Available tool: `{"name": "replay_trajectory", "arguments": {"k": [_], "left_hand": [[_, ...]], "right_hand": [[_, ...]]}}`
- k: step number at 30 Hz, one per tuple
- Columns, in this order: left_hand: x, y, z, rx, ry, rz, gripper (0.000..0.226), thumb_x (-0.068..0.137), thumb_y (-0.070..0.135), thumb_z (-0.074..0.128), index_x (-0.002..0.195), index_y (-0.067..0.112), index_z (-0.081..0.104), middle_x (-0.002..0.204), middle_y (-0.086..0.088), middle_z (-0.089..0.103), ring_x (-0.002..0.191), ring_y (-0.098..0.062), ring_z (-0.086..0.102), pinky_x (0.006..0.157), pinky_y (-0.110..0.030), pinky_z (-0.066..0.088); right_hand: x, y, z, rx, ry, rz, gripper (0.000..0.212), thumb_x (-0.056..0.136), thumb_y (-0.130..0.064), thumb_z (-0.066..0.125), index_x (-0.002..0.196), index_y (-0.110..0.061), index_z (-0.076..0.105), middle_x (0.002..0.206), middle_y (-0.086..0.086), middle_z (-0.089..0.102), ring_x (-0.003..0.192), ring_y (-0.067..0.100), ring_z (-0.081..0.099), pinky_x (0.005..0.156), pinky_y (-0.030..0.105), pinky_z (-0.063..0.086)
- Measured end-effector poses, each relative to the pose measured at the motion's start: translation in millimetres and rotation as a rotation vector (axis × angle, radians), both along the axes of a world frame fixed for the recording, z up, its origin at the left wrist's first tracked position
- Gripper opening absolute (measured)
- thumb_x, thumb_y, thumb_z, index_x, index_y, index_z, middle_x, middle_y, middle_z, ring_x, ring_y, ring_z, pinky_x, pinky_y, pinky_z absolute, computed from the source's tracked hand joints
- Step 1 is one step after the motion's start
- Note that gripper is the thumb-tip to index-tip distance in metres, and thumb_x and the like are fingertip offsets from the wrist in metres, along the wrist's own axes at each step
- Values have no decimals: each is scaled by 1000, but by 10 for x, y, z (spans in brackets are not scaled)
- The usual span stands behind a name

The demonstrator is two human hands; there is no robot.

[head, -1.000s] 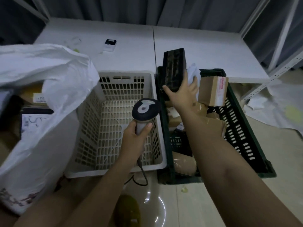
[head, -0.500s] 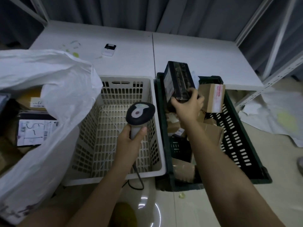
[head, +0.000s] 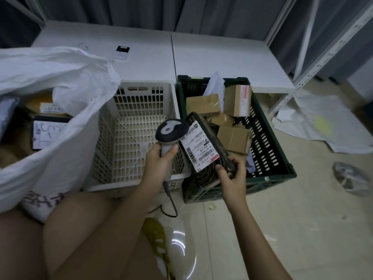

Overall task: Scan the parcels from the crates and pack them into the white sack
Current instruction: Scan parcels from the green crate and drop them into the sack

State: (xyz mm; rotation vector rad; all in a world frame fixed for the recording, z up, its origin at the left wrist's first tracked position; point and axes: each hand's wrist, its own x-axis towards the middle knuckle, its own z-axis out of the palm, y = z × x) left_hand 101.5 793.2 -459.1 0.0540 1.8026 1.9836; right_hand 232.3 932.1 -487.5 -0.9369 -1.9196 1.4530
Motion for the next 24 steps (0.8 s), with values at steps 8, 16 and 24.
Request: {"name": "replay_trajectory", "arguments": {"k": [8, 16, 24], "left_hand": [[186, -173, 5, -69, 29, -82, 21, 91, 18, 62, 111, 12, 62, 103, 2, 68, 97, -14, 63, 79, -24, 49], [174, -289, 25, -47, 15, -35, 17, 91, 18, 63, 107, 16, 62, 102, 3, 68, 97, -15, 63, 85, -32, 50], [162, -385, 115, -12, 48, -47, 15, 91, 16, 61, 106, 18, 60, 105, -4, 67, 96, -19, 62, 87, -36, 50]], "right_hand": [[17, -30, 3, -68, -145, 124, 41, 77, -33, 74, 109, -36, 49, 131, 9, 43, 113, 26, 53, 80, 22, 48], [-32, -104, 93, -148, -236, 131, 100, 69, -27, 87, 142, -31, 20, 144, 4, 27, 124, 19, 39, 100, 32, 37], [-248, 381, 949, 52, -100, 83, 71, 68, -30, 85, 119, -28, 35, 129, 0, 47, 120, 21, 50, 101, 47, 48]]}}
